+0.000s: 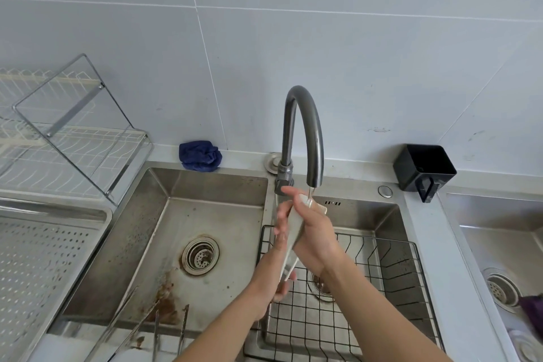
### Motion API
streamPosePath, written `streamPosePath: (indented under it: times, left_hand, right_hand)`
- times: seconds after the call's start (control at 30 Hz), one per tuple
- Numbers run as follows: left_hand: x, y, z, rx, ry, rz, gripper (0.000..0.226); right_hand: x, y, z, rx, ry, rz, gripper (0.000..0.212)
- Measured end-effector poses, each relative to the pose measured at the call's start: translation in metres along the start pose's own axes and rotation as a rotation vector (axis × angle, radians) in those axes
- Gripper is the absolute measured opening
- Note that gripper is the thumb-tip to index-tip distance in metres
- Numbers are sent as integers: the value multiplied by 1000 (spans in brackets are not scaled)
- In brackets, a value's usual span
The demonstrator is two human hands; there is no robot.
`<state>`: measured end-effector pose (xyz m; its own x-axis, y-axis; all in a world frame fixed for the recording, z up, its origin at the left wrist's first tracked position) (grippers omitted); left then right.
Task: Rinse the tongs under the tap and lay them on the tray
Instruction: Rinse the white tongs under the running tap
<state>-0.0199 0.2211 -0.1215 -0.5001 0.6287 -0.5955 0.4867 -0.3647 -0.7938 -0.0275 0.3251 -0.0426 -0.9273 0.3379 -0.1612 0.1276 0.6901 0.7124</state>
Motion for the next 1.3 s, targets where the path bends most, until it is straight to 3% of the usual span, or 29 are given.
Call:
streamPosePath:
  times: [0.13, 0.27, 0.33, 0.47, 0.57, 0.63, 0.7, 0.77, 0.87, 0.93, 1.1, 1.2, 1.3]
  left_hand:
    - [0, 5, -8, 49, 61, 73, 86]
    - [-2, 7, -3, 29, 21, 132, 98]
    - [-2, 7, 7, -80, -32, 156, 95]
    - [1, 5, 19, -163, -72, 130, 87]
    - [4, 7, 22, -166, -102, 109, 82]
    - [6, 9, 16, -185, -91, 103, 73]
    - [7, 9, 6, -209, -57, 91, 62]
    - [7, 5, -2, -181, -43, 65, 54]
    - [10, -11, -8, -70, -98, -42, 33]
    - [14, -25, -3, 20, -226, -151, 16]
    - [29, -59, 5, -3, -369, -286, 28]
    - [35, -76, -2, -7, -396, -309, 37]
    - [38, -76, -8, -29, -422, -279, 28]
  right_hand:
    - [2, 2, 2, 188, -16, -103, 73]
    - [1, -4, 12, 220, -205, -83, 49]
    - [-8, -1, 17, -27, -241, -64, 20]
    - [-32, 13, 35, -854, -309, -11, 35]
    - [-55, 36, 55, -891, -536, 161, 15]
    - [-66, 37, 69, -853, -657, 80, 17]
    - [-65, 18, 70, -782, -510, -80, 27]
    - [-62, 0, 58, -694, -323, -107, 24]
    - [-60, 3, 59, -733, -357, -2, 17]
    - [-58, 8, 61, -693, -390, 12, 15]
    - [-59, 23, 58, -1057, -358, 48, 24]
    - [-59, 27, 54, -1069, -344, 55, 28]
    - [-60, 28, 54, -1055, -340, 40, 29]
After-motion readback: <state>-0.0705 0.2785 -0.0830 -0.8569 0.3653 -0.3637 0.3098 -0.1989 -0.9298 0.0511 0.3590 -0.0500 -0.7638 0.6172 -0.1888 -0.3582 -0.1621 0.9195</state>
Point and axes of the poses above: each hand's wrist, its own x-axis towards the middle knuckle, its own z-axis out of the back of the hand, y = z × x, the point moved 7 cm from there along x, towards the middle knuckle, and after that the axes turned 1 degree about -y, right-handed, at the moved point
